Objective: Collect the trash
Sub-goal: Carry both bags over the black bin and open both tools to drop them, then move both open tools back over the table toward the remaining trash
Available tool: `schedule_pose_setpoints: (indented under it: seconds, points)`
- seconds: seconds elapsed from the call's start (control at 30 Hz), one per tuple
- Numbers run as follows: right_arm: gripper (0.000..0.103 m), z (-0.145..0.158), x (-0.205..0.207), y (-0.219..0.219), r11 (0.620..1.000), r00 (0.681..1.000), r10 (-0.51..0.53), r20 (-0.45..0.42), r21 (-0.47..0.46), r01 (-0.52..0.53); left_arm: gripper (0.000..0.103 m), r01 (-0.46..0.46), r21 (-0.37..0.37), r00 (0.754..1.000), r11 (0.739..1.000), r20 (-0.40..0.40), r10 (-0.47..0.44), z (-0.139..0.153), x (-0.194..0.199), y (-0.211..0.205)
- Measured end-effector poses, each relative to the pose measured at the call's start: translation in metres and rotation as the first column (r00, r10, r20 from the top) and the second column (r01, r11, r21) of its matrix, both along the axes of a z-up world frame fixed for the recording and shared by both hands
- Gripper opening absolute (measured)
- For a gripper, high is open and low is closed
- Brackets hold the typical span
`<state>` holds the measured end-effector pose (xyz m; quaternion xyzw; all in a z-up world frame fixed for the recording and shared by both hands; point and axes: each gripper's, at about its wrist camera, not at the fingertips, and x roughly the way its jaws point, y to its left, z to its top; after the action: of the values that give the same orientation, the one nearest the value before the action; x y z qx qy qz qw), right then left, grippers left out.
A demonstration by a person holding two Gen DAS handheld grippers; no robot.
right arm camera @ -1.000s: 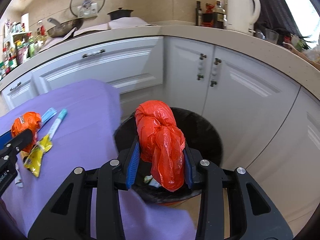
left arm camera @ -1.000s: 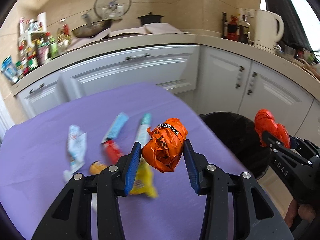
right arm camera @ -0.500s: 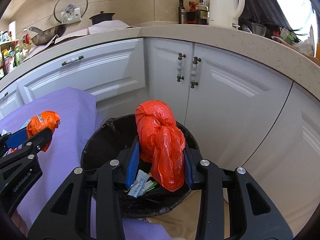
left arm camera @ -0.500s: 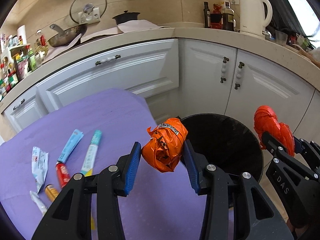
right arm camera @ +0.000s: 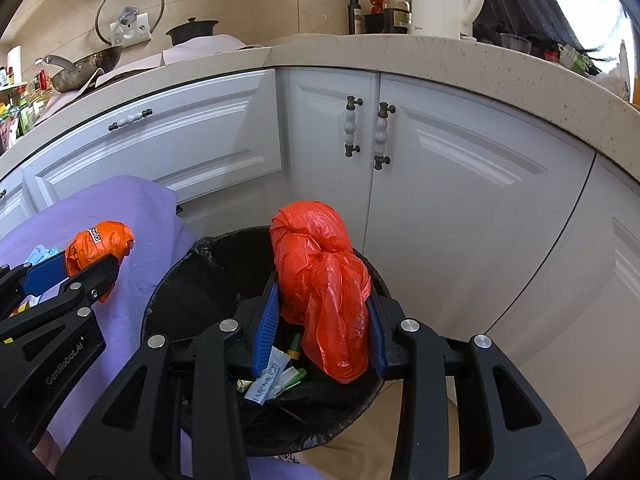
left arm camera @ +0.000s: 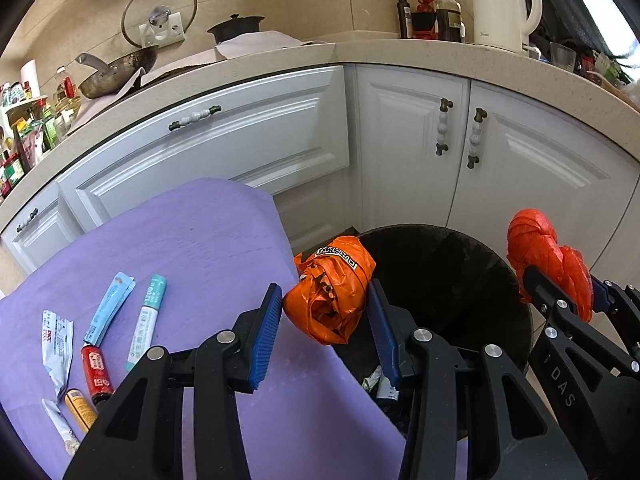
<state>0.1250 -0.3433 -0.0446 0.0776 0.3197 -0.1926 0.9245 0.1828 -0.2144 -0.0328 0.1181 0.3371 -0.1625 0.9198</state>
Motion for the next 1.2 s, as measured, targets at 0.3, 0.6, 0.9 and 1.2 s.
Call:
schedule_pose_setpoints:
  seconds: [0.3,0.6,0.9,1.2]
  points:
    - [0.046,-0.006,0.007,-0.004,1.0,1.0,-0.012,-0.01,0.009,0.012,0.045,0.019,-0.002,0.999,1.0,-0.032,-0.019,-0.007,0.009,-0.009]
    - [0.053,-0.004,0.006,-0.003,1.0,1.0,-0.023,-0.007,-0.003,0.023,0.066,0.005,0.001,0.999,1.0,-0.039,-0.005,-0.007,0.011,-0.007]
    - [0.053,0.005,-0.004,0.014,1.0,1.0,-0.002,-0.004,-0.001,0.002,0.066,-0.022,-0.012,1.0,1.0,-0.018,0.022,0.01,-0.008,0.02]
    - [0.053,0.012,-0.024,0.06,0.997,0.997,0.074,-0.007,0.012,-0.074,0.066,-0.085,-0.009,0.996,0.996,-0.012,0.085,0.018,-0.041,0.078]
